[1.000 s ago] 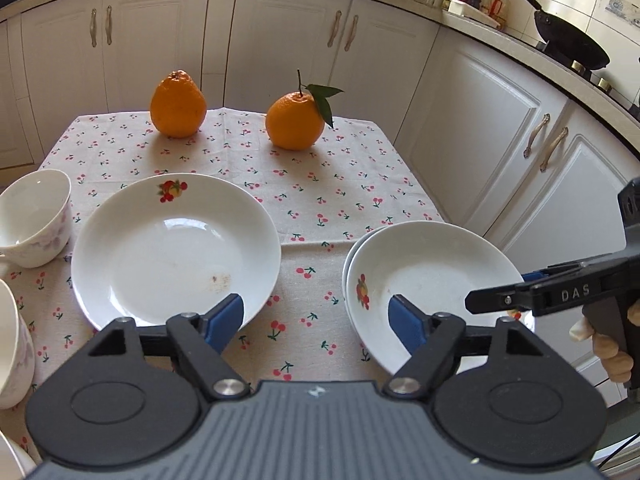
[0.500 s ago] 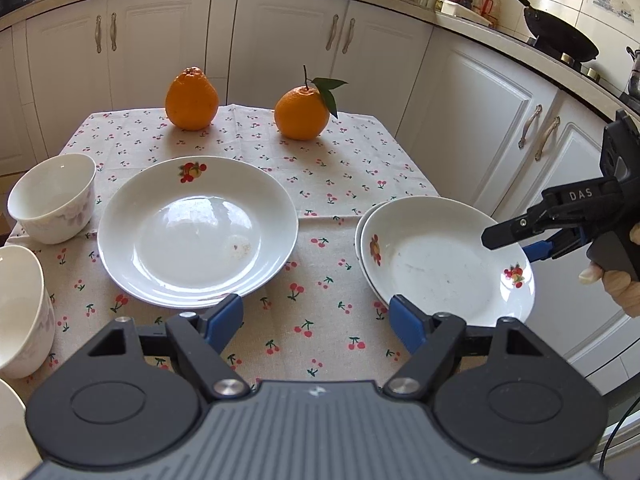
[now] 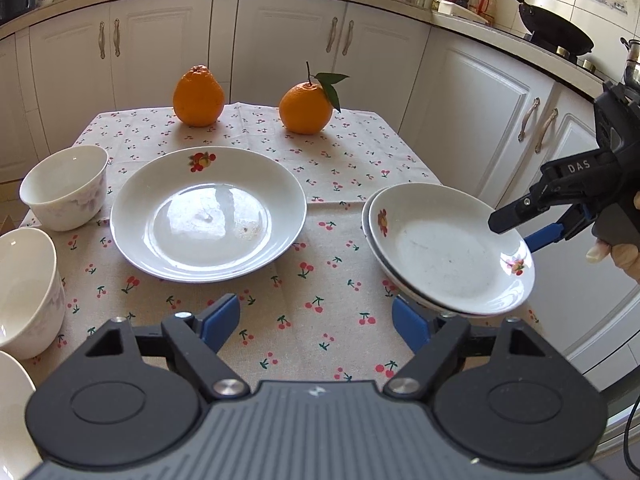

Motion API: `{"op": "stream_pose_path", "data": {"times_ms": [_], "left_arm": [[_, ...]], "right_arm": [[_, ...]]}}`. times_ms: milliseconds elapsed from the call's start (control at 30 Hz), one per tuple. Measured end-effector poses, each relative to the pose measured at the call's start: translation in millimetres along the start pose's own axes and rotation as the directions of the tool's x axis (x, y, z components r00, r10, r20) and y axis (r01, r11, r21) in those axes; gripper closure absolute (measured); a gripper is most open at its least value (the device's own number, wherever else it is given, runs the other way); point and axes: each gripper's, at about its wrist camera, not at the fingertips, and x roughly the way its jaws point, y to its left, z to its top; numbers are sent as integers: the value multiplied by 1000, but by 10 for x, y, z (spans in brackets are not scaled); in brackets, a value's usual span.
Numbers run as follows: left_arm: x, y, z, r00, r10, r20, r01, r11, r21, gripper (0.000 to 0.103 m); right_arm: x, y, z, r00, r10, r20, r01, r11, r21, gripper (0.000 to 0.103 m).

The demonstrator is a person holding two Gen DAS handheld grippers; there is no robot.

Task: Organize plates and bowls
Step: 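Open both grippers and withdraw from the stacked plates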

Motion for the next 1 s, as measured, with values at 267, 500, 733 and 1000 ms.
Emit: {"op": "stream_pose_path", "data": {"times_ms": [267,500,733,1000], "left_arm": [[-56,0,-60,1000,0,22,0,1000,11,18],[-148,13,-171,988,83,130,-89,995,47,9],[-127,89,-199,974,162,160,-174,983,62,6],[1,224,-165,960,241,144,-246,969,18,7]], "right_arm": [[-63,142,-151,998,-24,62,28,997,-72,0],[-176,550,-414,959,-80,271,146,962,-232,0],[-189,931,-528,914,-57,401,218,903,-369,0],[-33,1188,-395,909,-2,417,215,859,-465,0]]}}
